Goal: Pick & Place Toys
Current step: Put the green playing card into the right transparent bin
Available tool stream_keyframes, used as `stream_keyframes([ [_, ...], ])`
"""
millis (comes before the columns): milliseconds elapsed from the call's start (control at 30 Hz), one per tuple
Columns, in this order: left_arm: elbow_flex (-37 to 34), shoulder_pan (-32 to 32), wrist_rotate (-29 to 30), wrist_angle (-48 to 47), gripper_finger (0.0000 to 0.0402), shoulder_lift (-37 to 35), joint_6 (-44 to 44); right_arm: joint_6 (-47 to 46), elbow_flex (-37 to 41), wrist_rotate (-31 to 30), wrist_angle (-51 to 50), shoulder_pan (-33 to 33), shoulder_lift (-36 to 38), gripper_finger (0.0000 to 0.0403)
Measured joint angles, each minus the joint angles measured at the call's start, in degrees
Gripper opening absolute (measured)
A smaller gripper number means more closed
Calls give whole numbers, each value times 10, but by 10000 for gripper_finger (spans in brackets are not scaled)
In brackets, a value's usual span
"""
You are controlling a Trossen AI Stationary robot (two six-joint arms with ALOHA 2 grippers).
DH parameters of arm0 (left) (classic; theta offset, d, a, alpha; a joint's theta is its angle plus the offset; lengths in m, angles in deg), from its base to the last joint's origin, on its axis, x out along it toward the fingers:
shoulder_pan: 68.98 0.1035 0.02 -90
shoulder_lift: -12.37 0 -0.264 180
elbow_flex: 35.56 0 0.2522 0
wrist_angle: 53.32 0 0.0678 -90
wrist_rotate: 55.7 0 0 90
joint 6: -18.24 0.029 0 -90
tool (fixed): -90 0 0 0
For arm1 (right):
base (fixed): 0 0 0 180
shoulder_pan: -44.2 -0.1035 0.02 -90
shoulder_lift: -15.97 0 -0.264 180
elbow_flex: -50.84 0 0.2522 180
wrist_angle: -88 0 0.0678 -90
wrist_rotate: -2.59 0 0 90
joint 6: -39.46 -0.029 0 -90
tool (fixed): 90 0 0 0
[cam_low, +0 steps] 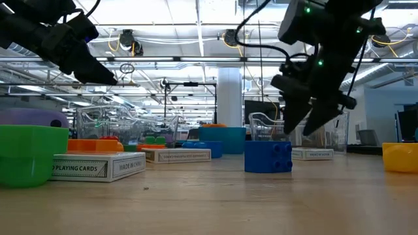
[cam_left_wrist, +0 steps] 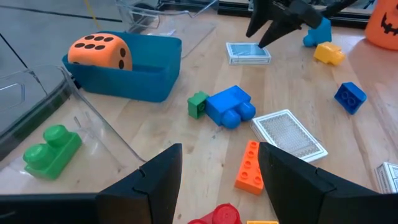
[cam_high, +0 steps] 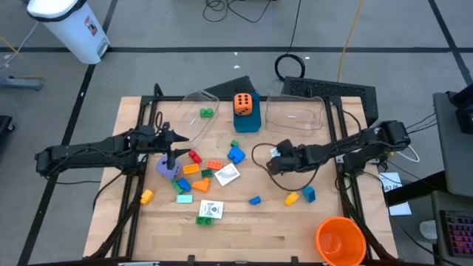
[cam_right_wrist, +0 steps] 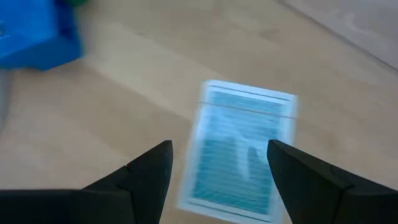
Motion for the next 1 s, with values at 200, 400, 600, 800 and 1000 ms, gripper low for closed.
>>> stream_keyframes([
  [200, 0, 0, 0, -1, 214, 0, 2, -36, 0, 1, -20, 3, 0, 254],
  [400, 0, 0, 0, -1, 214, 0, 2, -28, 0, 18, -5, 3, -18, 254],
  [600, 0, 0, 0, -1, 214, 1, 2, -9, 0, 32, 1, 3, -23, 254],
  [800, 0, 0, 0, -1, 214, 1, 3, 11, 0, 47, -53, 4, -24, 254],
  [1000, 0, 0, 0, -2, 214, 1, 3, 6, 0, 47, -134, 4, -23, 254],
])
